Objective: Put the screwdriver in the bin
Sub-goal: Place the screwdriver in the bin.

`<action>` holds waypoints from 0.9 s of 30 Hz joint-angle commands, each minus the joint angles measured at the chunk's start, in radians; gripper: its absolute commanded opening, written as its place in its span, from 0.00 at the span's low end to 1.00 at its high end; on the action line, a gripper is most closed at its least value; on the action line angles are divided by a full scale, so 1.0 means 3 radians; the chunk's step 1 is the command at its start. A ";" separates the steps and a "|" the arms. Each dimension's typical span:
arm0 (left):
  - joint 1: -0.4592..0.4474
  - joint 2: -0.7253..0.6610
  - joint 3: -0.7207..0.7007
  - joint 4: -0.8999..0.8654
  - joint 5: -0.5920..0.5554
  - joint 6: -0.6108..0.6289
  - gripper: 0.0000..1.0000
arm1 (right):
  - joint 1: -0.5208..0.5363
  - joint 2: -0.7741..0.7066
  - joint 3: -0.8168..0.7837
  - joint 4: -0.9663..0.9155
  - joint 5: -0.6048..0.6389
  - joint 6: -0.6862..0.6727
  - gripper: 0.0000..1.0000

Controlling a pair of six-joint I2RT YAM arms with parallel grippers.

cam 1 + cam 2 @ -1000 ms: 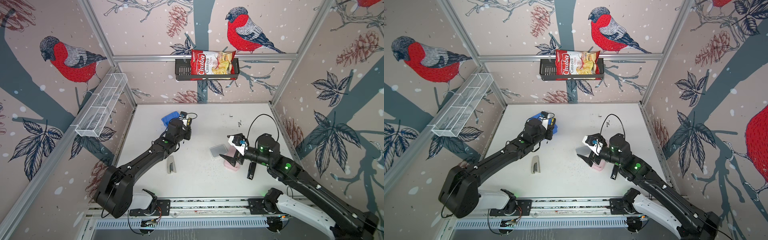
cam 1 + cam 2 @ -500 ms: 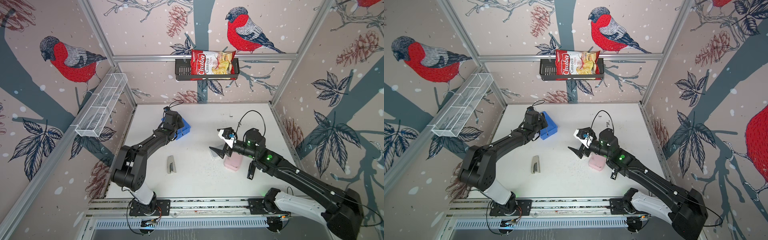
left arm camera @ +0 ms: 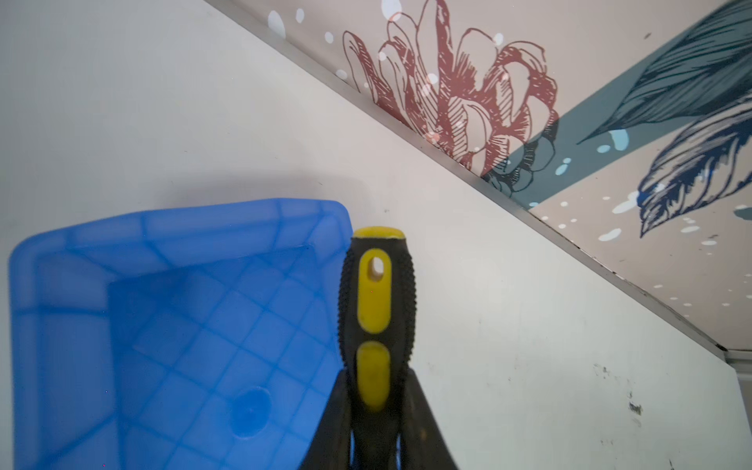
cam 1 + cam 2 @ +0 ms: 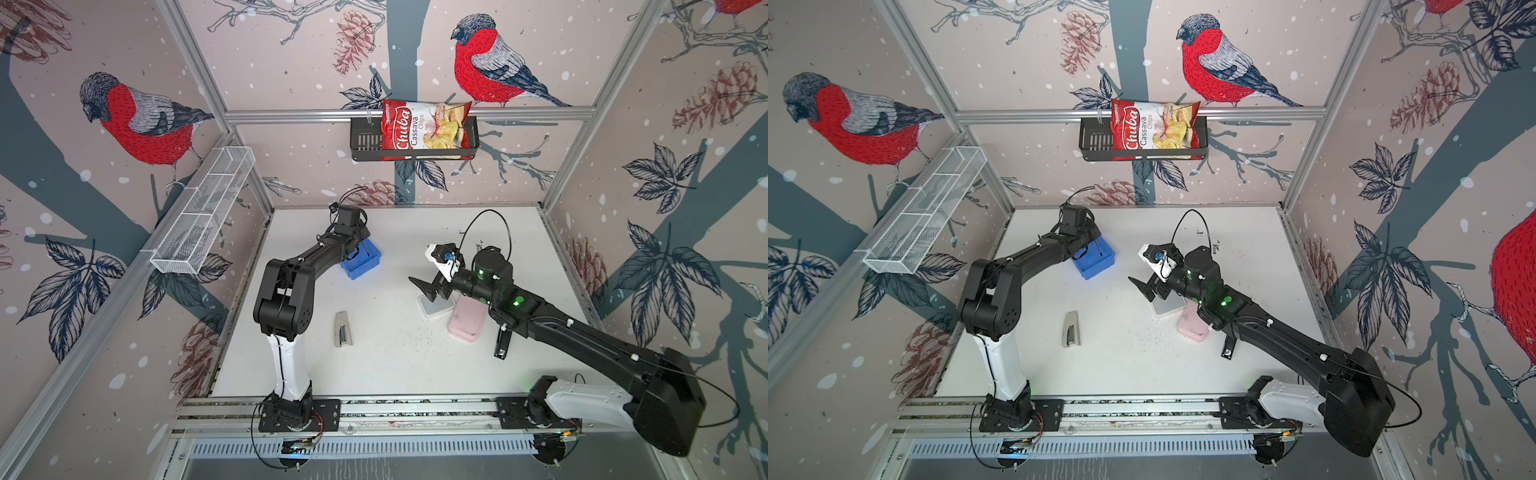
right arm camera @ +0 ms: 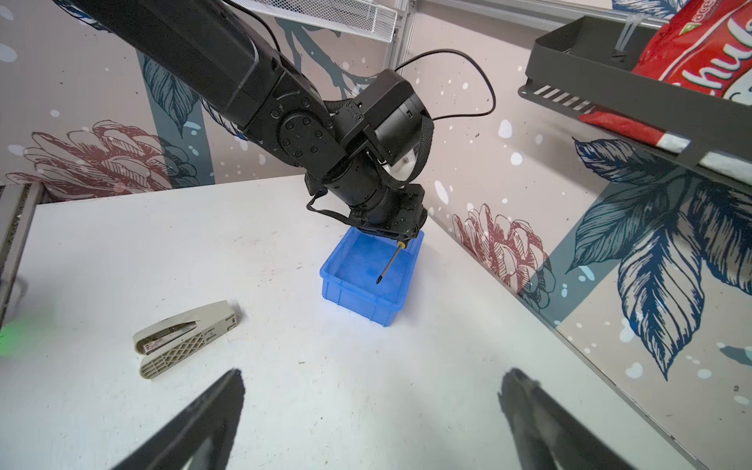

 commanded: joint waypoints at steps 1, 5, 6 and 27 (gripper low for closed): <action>0.0047 0.0084 0.0052 -0.0161 0.0104 -0.0058 0.00 | 0.0017 0.0031 0.0008 0.0110 0.0009 -0.0022 0.98; 0.0099 0.0177 0.0053 -0.0157 0.0260 -0.0123 0.00 | 0.0074 0.0079 0.0055 -0.0018 0.0048 -0.0134 0.99; 0.0108 0.0202 0.0053 -0.0158 0.0275 -0.0138 0.00 | 0.0086 0.0083 0.0058 -0.0036 0.0053 -0.0154 0.99; 0.0146 0.0203 0.0093 -0.0274 0.0118 -0.0046 0.45 | 0.0104 0.0030 0.0055 -0.0020 0.0173 -0.0058 0.99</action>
